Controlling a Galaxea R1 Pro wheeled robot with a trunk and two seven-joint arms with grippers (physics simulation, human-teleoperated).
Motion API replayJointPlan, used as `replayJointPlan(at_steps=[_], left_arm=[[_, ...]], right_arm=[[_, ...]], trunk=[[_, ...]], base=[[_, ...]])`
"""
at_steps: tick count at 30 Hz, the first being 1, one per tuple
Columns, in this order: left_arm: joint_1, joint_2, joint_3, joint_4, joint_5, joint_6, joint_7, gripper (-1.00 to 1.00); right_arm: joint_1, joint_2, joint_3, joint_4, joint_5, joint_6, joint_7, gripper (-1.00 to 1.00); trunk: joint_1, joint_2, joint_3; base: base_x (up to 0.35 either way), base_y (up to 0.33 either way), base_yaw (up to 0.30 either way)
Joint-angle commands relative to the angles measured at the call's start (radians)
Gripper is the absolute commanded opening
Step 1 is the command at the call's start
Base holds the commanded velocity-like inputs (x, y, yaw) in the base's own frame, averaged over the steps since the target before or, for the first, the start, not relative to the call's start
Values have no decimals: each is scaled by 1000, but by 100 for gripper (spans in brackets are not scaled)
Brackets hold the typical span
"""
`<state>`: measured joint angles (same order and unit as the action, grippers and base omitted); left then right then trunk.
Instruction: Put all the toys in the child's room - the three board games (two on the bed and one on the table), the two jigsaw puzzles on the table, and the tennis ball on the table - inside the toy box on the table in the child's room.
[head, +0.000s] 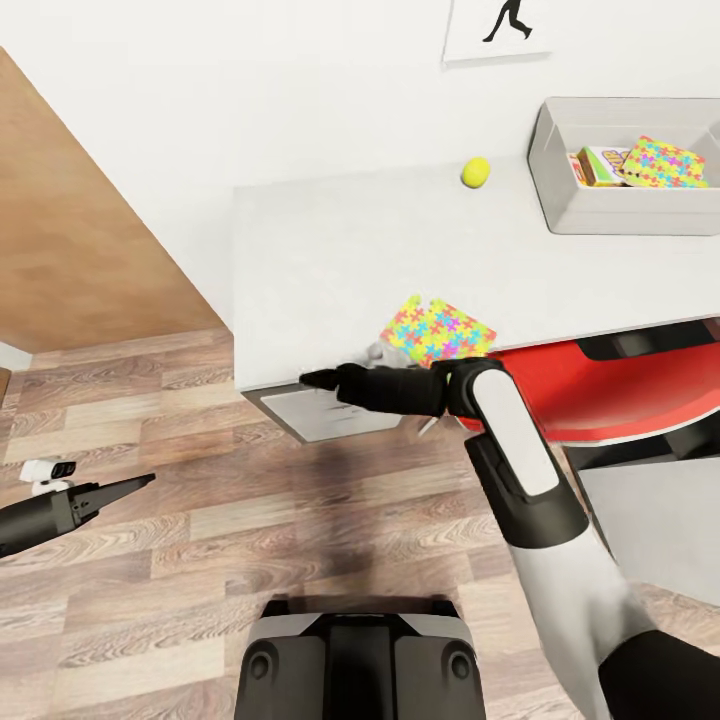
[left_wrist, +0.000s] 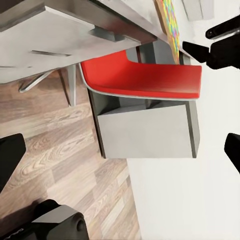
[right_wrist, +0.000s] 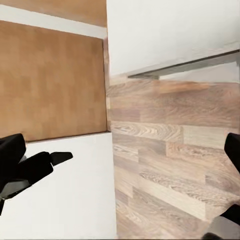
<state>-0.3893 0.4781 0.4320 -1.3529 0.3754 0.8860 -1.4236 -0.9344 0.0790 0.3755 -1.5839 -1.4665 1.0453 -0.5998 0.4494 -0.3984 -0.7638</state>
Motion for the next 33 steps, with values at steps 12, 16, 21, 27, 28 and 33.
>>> replayJointPlan(at_steps=[12, 16, 21, 27, 28, 33], left_arm=[[0, 3, 2, 9, 2, 11, -2, 100], [0, 5, 3, 18, 1, 10, -2, 100], [0, 6, 5, 21, 1, 10, -2, 100], [0, 7, 8, 21, 0, 10, -1, 100], [0, 7, 8, 21, 0, 10, -1, 100], [0, 7, 8, 21, 0, 10, -1, 100]], right_arm=[[125, 6, 73, -1, -14, 2, 19, 100], [131, 15, 103, -1, -13, 2, 77, 100], [132, 20, 111, -2, -12, 2, 101, 100], [149, 11, 111, -2, -9, 1, 103, 100], [158, 9, 110, -2, -7, 1, 103, 100], [265, 3, 104, -2, 4, -2, 95, 100]], trunk=[[1, -2, -1], [1, -2, -1], [1, -2, -1], [1, -2, -1], [1, -2, -1], [1, -2, -1]], base=[[-9, 1, 0], [-148, 56, 0], [-61, 22, 0], [-8, 3, 0], [-2, 1, 0], [0, 0, 0]])
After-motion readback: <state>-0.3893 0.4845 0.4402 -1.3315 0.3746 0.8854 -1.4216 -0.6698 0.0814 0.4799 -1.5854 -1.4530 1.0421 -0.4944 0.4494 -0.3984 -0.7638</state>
